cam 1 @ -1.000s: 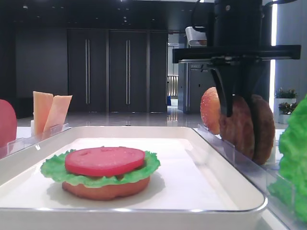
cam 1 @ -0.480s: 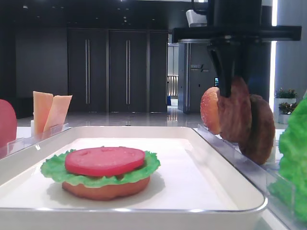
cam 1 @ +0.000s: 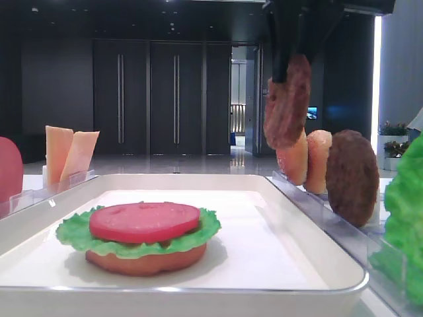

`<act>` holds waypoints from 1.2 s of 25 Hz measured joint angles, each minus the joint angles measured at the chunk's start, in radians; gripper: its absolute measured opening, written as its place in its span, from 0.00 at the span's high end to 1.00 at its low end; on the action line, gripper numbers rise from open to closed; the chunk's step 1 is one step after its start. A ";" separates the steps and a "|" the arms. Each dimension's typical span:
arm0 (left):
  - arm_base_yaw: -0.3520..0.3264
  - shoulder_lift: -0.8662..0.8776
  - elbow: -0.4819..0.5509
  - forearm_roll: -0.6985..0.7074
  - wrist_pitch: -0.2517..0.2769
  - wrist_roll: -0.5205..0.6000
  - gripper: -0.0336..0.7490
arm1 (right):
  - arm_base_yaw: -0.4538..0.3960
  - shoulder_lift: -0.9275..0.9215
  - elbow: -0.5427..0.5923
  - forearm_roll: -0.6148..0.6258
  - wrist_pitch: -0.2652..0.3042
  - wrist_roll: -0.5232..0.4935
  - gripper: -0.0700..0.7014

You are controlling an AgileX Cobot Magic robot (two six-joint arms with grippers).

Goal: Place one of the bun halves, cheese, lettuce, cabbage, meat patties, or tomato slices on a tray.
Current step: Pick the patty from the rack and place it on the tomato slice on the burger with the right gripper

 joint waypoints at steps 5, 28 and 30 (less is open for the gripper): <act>0.000 0.000 0.000 0.000 0.000 0.000 0.27 | 0.032 -0.071 0.002 0.032 -0.057 -0.003 0.77; 0.000 0.000 0.000 0.000 0.000 0.000 0.27 | 0.038 -0.187 0.569 1.152 -0.525 -0.918 0.77; 0.000 0.000 0.000 0.000 0.000 0.000 0.27 | 0.038 -0.170 0.580 1.218 -0.525 -0.975 0.77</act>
